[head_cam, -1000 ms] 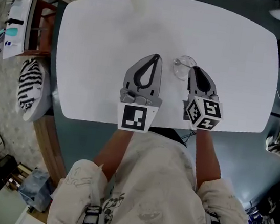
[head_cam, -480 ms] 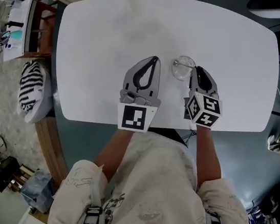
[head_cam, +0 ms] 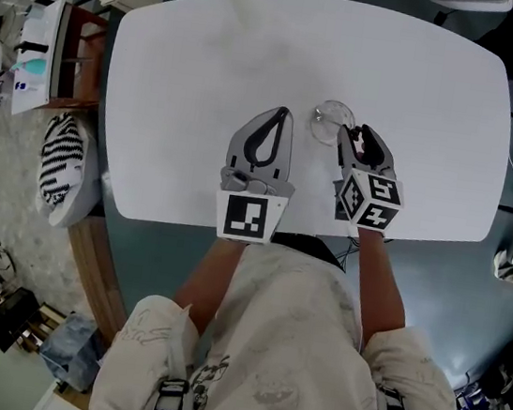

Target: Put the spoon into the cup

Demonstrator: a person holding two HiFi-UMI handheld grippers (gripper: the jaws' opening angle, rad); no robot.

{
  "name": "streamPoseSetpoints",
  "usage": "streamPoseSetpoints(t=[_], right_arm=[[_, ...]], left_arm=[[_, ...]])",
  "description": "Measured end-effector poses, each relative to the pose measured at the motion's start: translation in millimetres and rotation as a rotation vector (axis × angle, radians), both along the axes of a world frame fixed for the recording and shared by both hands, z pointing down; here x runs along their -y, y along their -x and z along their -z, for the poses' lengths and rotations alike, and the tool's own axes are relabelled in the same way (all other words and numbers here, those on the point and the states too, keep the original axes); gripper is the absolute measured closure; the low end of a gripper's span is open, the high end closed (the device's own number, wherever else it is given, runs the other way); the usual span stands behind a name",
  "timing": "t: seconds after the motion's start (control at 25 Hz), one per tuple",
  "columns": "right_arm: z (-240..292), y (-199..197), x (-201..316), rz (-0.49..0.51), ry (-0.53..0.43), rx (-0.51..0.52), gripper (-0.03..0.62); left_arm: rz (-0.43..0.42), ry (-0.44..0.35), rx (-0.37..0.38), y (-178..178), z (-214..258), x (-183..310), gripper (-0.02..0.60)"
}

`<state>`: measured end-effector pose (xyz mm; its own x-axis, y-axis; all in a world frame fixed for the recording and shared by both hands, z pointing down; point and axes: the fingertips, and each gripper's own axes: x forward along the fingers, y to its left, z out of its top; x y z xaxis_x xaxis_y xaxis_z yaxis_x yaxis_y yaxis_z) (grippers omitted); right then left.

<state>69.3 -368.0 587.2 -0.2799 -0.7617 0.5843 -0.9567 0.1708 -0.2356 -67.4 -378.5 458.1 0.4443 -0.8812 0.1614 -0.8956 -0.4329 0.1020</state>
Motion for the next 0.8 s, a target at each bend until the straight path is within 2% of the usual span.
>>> streamPoseSetpoints(t=[0.32, 0.8], right_arm=[[18, -7, -21, 0.02, -0.046, 0.031, 0.425], [56, -47, -76, -0.003, -0.127, 0.052, 0.425]], left_arm=[[-0.001, -0.019, 0.019, -14, 12, -29, 0.578], [0.025, -0.082, 0.043, -38, 49, -90, 0.578]])
